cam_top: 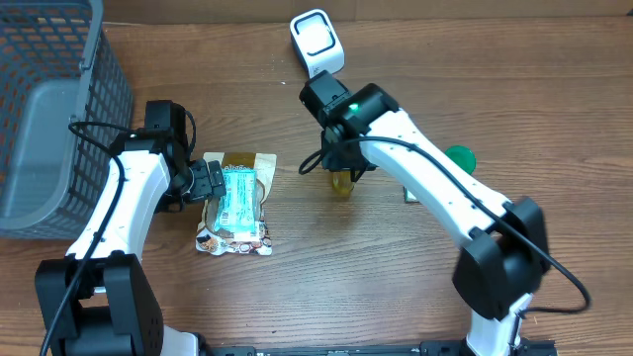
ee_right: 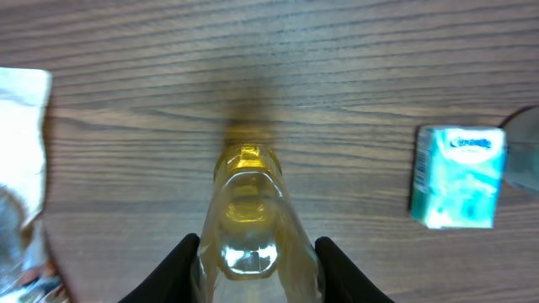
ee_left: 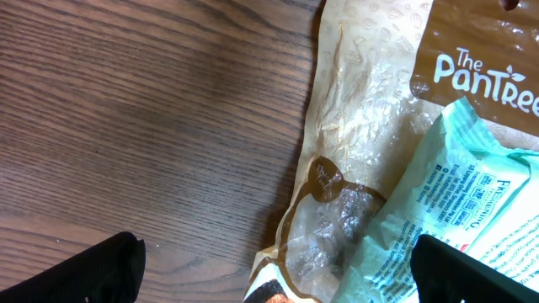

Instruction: Scan the item barcode

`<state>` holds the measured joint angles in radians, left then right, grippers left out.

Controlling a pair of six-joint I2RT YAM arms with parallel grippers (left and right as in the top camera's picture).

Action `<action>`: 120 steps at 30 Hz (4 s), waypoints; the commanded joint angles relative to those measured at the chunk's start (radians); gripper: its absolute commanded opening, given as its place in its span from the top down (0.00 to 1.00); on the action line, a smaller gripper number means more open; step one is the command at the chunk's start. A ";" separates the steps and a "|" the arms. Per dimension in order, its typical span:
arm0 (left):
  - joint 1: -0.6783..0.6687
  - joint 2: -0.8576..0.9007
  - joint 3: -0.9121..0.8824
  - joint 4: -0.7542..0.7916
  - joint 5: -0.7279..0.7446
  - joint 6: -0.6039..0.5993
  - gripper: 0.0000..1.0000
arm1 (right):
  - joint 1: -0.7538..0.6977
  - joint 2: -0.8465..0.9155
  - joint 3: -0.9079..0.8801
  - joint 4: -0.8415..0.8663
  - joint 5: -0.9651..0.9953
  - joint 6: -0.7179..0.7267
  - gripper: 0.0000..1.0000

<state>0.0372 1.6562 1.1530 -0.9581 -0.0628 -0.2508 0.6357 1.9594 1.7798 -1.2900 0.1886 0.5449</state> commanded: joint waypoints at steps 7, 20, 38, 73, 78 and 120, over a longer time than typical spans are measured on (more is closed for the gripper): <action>-0.004 0.004 0.015 -0.002 0.008 0.011 0.00 | -0.017 -0.155 0.007 -0.007 -0.216 -0.182 0.71; -0.004 0.004 0.015 -0.002 0.008 0.011 0.00 | -0.282 -0.175 0.007 -0.118 -0.893 -0.554 0.72; -0.004 0.004 0.015 -0.002 0.008 0.011 0.00 | -0.443 -0.175 0.005 -0.404 -1.207 -1.029 0.72; -0.004 0.004 0.015 -0.002 0.008 0.011 0.00 | -0.441 -0.175 -0.154 -0.376 -1.302 -1.100 0.72; -0.004 0.004 0.015 -0.002 0.008 0.011 0.00 | -0.441 -0.175 -0.156 -0.373 -1.310 -1.100 0.72; -0.004 0.004 0.015 -0.002 0.008 0.011 0.01 | -0.437 -0.174 -0.158 -0.256 -1.220 -1.001 0.84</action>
<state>0.0372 1.6562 1.1530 -0.9581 -0.0628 -0.2508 0.1963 1.8313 1.6268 -1.5692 -1.0691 -0.5125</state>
